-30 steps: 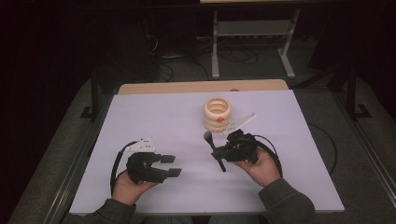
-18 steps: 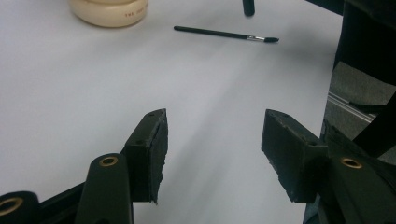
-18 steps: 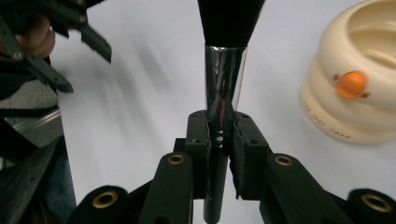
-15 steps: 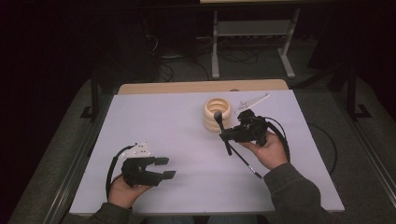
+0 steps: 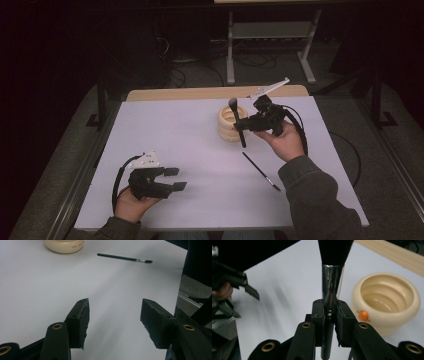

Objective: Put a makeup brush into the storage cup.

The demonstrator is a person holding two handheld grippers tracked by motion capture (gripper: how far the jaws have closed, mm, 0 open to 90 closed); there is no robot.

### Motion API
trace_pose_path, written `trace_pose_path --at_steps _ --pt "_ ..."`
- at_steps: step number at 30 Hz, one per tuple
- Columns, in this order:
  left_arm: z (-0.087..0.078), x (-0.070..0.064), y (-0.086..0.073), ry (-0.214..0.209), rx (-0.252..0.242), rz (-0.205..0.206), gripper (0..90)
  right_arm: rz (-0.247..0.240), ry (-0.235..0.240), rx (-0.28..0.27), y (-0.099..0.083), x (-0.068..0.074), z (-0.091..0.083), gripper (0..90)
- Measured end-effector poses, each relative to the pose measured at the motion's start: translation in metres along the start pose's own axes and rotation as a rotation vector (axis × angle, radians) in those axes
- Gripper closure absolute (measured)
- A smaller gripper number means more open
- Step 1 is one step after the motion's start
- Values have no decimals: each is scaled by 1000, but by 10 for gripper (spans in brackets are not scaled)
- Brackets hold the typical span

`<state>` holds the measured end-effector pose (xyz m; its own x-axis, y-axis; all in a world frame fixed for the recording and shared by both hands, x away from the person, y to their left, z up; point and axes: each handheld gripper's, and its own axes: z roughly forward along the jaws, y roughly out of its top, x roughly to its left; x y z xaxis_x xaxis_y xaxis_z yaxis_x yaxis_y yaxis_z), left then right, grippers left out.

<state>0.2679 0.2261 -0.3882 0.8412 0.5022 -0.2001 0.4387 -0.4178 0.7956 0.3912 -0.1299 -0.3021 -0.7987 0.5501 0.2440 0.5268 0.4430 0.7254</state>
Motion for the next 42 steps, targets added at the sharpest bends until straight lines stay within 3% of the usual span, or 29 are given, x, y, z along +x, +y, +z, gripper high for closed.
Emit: trace_pose_path --at_steps 7,12,16,17,22,23,29,42 --pt "0 2 -1 2 -3 -6 395 2 -38 -1 21 -12 6 775" --pt "0 4 -3 3 3 -6 393 30 -54 2 35 -24 12 775" --pt "0 4 -3 0 -12 -27 393 47 -68 -4 48 -27 12 775" --pt "0 5 -3 1 2 -11 393 49 -75 -2 51 -28 12 775" --pt "0 6 -4 19 12 -10 384 46 -101 -6 65 -32 12 775" --pt "-1 7 -4 21 10 -1 383 64 -99 -8 68 -33 13 776" --pt "-1 7 -5 20 6 -16 380 79 -136 -26 85 -38 14 776" --pt "-3 8 -4 23 -1 -15 370 123 -174 -28 88 -49 30 775"
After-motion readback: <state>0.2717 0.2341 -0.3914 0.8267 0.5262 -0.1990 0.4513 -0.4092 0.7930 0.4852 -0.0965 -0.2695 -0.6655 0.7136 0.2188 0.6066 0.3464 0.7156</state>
